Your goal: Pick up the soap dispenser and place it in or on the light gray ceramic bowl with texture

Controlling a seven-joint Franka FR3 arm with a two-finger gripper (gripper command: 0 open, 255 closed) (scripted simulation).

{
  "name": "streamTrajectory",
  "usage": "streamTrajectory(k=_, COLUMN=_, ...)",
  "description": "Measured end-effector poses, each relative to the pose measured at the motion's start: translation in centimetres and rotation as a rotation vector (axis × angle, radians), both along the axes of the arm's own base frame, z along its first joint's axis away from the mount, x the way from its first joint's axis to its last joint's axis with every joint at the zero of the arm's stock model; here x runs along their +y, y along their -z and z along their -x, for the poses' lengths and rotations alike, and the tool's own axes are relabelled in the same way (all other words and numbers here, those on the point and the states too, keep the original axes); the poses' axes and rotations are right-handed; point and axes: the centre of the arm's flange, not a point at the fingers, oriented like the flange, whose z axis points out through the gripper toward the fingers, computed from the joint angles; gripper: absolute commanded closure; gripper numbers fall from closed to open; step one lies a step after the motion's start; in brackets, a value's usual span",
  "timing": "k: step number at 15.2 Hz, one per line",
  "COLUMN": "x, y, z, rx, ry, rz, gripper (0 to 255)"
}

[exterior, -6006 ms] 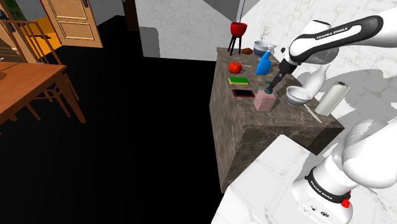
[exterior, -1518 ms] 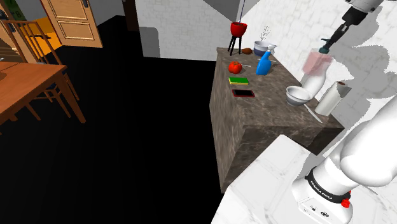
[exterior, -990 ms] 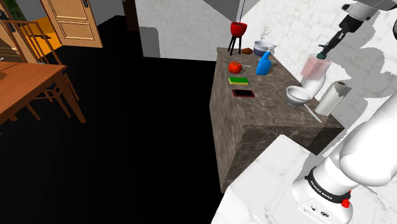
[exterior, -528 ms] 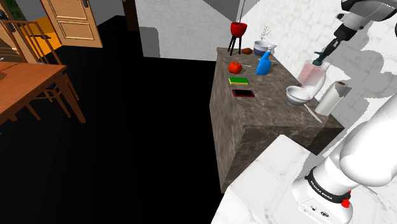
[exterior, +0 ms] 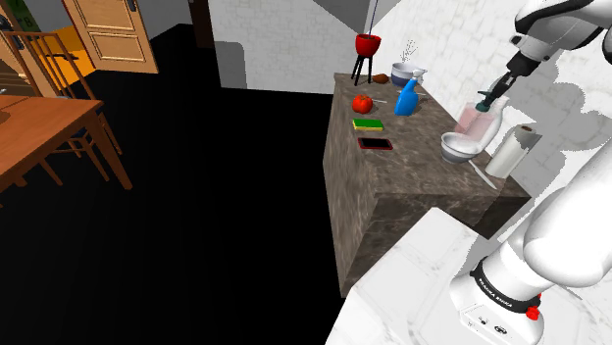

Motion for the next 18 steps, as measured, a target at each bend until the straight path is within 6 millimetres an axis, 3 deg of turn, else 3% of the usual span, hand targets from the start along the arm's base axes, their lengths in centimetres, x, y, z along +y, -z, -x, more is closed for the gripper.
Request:
streamTrajectory(k=4, x=0.1, y=2.0, z=0.0, rx=0.000, ry=0.000, rz=0.000, gripper=255)
streamTrajectory(k=10, x=0.1, y=2.5, z=0.0, rx=0.000, ry=0.000, rz=0.000, gripper=255)
streamTrajectory(k=11, x=0.1, y=2.5, z=0.0, rx=0.000, ry=0.000, rz=0.000, gripper=0)
streamTrajectory(k=18, x=0.1, y=1.8, z=0.1, rx=-0.001, ry=0.000, rz=0.001, gripper=0)
